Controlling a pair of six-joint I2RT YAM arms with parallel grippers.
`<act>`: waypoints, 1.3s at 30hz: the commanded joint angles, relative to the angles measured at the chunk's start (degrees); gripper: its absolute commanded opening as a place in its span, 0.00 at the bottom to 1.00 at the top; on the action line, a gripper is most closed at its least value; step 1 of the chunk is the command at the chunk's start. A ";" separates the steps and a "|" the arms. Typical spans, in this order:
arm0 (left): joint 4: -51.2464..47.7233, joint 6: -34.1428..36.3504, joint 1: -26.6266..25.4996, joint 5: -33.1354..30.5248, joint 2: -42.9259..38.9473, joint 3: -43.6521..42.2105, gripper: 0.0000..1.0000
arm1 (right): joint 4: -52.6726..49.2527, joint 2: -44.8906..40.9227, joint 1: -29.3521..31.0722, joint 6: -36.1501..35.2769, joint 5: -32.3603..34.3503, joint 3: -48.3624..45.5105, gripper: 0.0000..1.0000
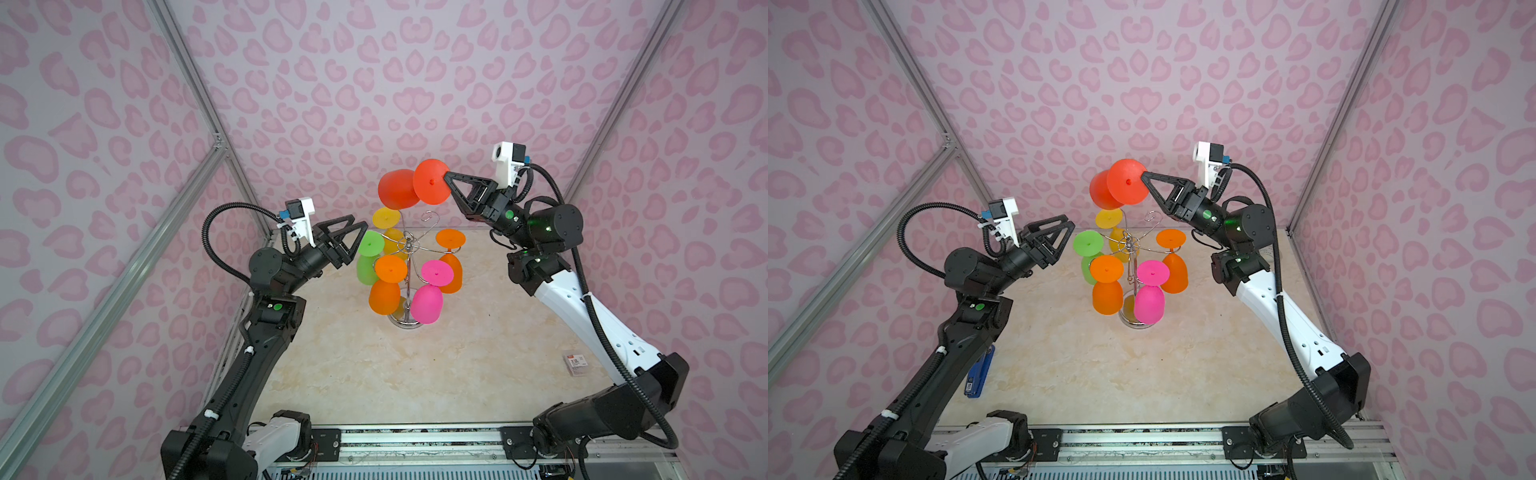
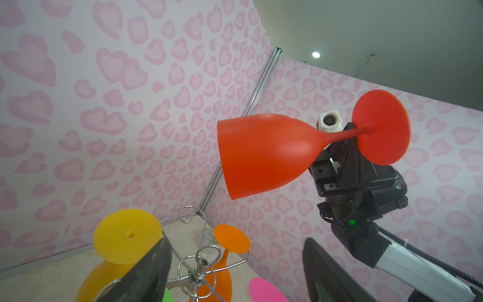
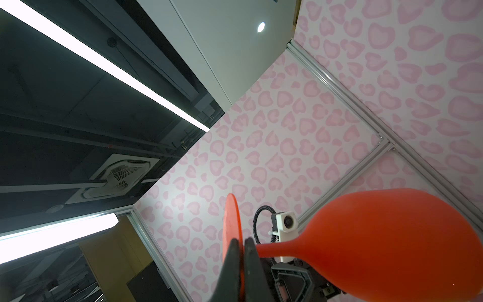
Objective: Take the wine glass off the wine glass rack
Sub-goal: 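Bring the red glass to the left gripper while it grasps the bowl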
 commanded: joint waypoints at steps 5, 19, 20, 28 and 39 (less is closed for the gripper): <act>18.59 -6.67 -0.15 2.83 3.41 -2.67 0.78 | 15.64 4.57 1.83 10.68 0.43 0.51 0.00; 31.48 -12.16 -0.52 5.42 8.72 -1.34 0.76 | 24.67 8.75 3.60 20.35 0.76 -0.15 0.00; 31.99 -12.47 -0.61 5.46 8.99 -1.29 0.76 | 25.32 9.02 3.60 21.02 0.91 -0.25 0.00; 36.24 -15.09 -1.36 5.67 9.85 -1.71 0.67 | 32.77 11.89 3.09 28.61 3.47 -0.56 0.00; 39.11 -16.94 -1.91 5.09 8.84 -2.61 0.51 | 37.01 13.56 1.50 34.93 5.64 -0.96 0.00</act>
